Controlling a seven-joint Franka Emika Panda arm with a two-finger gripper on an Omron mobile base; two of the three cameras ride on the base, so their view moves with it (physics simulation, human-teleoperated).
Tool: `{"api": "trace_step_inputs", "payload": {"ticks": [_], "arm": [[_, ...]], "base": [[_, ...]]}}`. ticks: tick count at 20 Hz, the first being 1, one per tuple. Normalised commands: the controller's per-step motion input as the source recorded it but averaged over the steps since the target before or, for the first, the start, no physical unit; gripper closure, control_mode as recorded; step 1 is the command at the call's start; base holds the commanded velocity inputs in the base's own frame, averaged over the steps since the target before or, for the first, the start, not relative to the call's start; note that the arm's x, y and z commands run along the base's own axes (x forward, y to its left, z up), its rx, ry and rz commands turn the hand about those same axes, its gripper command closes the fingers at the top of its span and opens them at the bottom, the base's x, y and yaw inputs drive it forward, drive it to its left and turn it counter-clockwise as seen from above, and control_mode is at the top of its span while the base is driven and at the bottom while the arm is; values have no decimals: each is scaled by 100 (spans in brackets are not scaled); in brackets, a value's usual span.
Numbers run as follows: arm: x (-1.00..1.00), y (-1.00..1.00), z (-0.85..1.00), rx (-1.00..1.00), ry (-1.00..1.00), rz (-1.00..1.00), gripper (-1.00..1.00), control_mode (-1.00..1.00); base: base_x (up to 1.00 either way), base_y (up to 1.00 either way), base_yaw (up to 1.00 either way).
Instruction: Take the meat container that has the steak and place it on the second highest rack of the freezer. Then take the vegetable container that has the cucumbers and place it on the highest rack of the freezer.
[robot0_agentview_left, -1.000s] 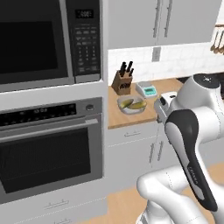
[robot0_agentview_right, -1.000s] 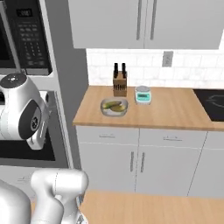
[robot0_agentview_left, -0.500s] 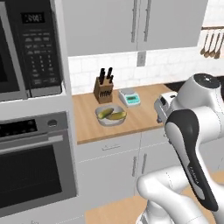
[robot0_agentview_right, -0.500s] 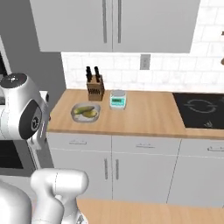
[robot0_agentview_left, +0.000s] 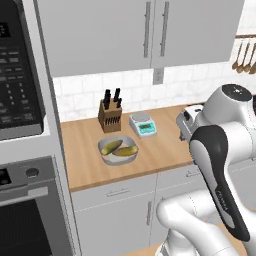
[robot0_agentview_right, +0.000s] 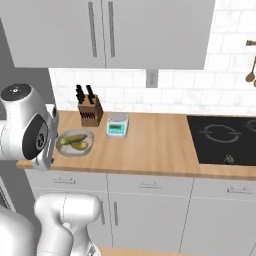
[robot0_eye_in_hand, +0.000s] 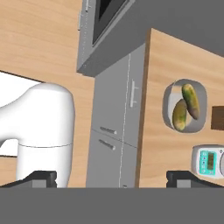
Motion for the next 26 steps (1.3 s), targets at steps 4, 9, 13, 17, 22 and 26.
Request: {"api": "trace_step_inputs", "payload": {"ticks": [4,9,13,17,22,26], "arm": [[0,0,0,0,0,0,-100,100],[0,0,0,0,0,0,-100,100],[0,0,0,0,0,0,-100,100],[0,0,0,0,0,0,-100,100],[0,20,-28,0,3,0,-100,-100],[13,95,-64,0,13,0,-100,-100]], "base": [[43,-23,1],[6,0,3],[45,0,0],[38,0,0],[6,4,0],[0,0,0]]}}
